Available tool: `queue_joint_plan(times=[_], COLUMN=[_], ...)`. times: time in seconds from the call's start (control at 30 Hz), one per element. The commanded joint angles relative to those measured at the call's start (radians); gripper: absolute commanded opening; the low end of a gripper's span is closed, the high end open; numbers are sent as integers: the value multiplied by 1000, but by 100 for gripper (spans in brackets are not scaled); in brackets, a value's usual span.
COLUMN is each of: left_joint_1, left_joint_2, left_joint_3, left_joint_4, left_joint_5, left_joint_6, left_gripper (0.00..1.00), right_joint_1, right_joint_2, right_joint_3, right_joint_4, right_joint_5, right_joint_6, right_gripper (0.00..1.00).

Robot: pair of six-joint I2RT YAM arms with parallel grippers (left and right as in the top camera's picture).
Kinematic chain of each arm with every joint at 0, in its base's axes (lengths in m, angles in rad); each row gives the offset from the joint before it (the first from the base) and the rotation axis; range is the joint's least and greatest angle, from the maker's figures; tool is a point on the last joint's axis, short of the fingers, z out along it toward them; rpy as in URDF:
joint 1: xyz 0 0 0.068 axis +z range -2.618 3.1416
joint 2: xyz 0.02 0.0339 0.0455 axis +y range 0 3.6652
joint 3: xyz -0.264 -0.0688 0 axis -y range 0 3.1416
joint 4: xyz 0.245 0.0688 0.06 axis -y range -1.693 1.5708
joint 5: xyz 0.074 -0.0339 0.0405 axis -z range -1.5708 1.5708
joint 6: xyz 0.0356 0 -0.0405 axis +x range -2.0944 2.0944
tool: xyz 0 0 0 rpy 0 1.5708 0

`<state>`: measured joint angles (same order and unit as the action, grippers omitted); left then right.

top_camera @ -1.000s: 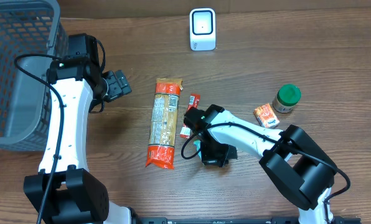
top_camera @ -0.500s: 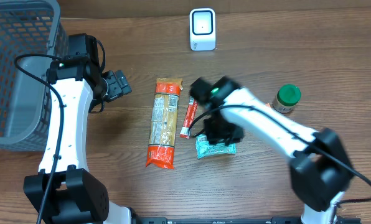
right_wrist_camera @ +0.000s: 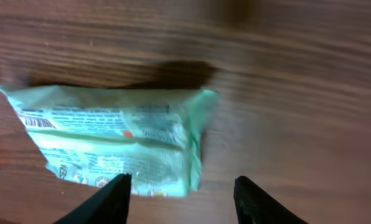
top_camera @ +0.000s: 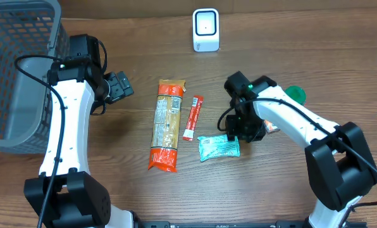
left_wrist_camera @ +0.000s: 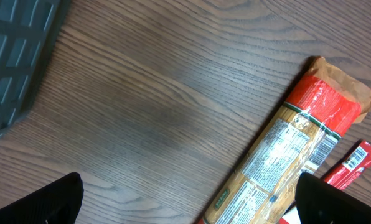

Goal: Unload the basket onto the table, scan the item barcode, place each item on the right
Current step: 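Grasp the mint-green packet's edge with the right gripper and lift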

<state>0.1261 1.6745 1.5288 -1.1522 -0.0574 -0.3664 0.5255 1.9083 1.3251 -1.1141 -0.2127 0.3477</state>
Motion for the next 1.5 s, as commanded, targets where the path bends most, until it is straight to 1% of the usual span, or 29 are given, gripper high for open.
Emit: queue_joint_plan(times=[0.0, 0.2, 0.27, 0.33, 0.37, 0.4, 0.47, 0.63, 0.8, 0.93, 1.03, 1.3, 1.33, 1.47], left_joint_1=[-2, -2, -2, -2, -2, -2, -2, -2, -2, -2, -2, -2, -2, -2], left_joint_2=[-14, -14, -14, -14, -14, -14, -14, -14, -14, -14, -14, -14, -14, -14], left_joint_3=[16, 16, 16, 16, 16, 16, 16, 16, 16, 16, 16, 16, 16, 16], left_joint_4=[1, 1, 1, 1, 1, 1, 1, 1, 1, 1, 1, 1, 1, 1], left_joint_5=[-9, -9, -9, -9, -9, -9, -9, -9, -9, -9, -9, -9, -9, -9], left_joint_6=[11, 11, 11, 11, 11, 11, 11, 11, 11, 11, 11, 11, 11, 11], left_gripper=[100, 100, 100, 100, 100, 100, 100, 100, 100, 100, 100, 100, 100, 100], right_joint_1=[-10, -10, -10, -10, -10, -10, -10, -11, -11, -11, -11, -11, -11, -11], right_joint_2=[-12, -12, -11, -12, -12, -12, -13, -49, -185, -297, -355, -380, -380, -380], right_joint_3=[-85, -209, -245, -272, -277, -277, -273, -205, -128, -125, -125, -125, -125, -125], right_joint_4=[90, 250, 291, 319, 322, 319, 314, 276, 241, 261, 272, 287, 286, 274], right_joint_5=[-107, -104, -103, -103, -103, -103, -103, -103, -103, -89, -35, -21, -22, -66], right_joint_6=[-72, -43, -38, -38, -38, -39, -42, -121, -194, -204, -225, -224, -235, -353], right_gripper=[58, 58, 56, 46, 39, 22, 4, 4, 4, 4, 4, 4, 4, 4])
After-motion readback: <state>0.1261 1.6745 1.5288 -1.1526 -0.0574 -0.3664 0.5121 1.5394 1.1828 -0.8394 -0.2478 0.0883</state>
